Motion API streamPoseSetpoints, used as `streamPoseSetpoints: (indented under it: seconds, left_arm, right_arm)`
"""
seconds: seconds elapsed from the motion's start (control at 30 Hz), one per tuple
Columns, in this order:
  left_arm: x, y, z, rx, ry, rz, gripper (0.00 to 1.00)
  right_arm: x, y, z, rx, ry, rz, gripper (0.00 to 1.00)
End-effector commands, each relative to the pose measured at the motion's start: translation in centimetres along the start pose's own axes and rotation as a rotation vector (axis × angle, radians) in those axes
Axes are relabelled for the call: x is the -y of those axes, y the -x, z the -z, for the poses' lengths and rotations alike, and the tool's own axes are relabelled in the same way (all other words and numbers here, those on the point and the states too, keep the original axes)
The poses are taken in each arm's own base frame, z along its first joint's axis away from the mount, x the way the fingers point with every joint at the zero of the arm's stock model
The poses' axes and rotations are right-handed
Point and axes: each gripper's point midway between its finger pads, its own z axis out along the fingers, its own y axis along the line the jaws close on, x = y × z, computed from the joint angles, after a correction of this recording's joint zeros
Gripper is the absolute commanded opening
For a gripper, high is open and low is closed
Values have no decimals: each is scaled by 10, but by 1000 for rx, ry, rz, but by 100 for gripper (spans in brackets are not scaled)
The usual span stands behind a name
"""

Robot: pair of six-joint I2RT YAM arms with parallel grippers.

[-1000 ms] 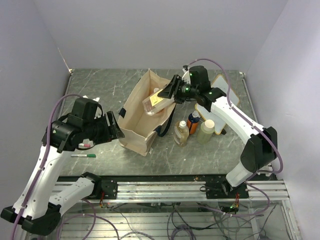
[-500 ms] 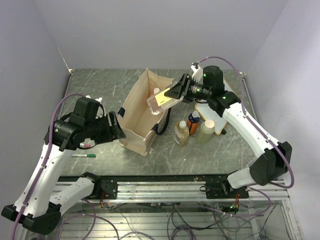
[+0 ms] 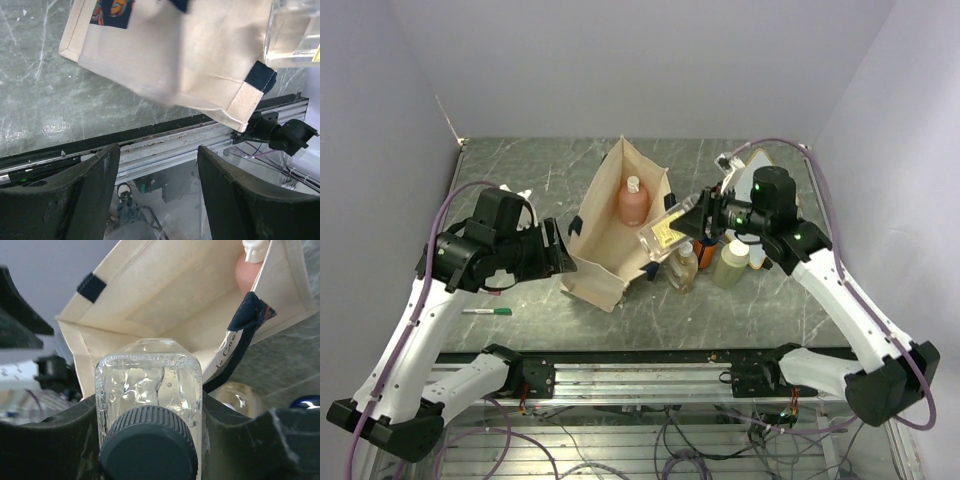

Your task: Take the personal care products out of the canvas bag

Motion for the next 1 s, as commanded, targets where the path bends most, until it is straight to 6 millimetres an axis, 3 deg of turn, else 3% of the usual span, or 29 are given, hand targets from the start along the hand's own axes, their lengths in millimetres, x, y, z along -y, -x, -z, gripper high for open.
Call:
streamPoseSetpoints:
  seconds: [0.0, 0.07, 0.2, 0.33, 0.4, 0.57, 0.67, 0.8, 0.97]
  left_arm:
    - [11, 4, -5, -8, -57, -4, 74]
    - [12, 3, -6, -10, -64, 2, 73]
    - [13, 1, -9, -16, -73, 22, 73]
    - [14, -2, -10, -21, -81, 37, 73]
    - [13, -2, -10, -20, -80, 38, 73]
    - [12, -2, -12, -26, -74, 36, 73]
    - [15, 0, -11, -27, -78, 45, 73]
    - [19, 0, -10, -34, -98, 26, 73]
    - [18, 2, -10, -44, -84, 26, 73]
  right_arm:
    - [-17, 22, 32, 114, 36, 398, 0]
    - [-20, 16, 41, 110, 49, 492, 0]
    - [-33, 22, 60, 170, 58, 578, 0]
    - [-49, 34, 68, 209, 87, 569, 0]
    - [-50, 30, 71, 187, 94, 580, 0]
    - [-31, -7, 85, 40, 40, 688, 0]
    - [-20, -42, 95, -97, 73, 810, 0]
    - [-3, -79, 102, -227, 68, 805, 0]
    - [11, -79, 105, -222, -14, 812, 0]
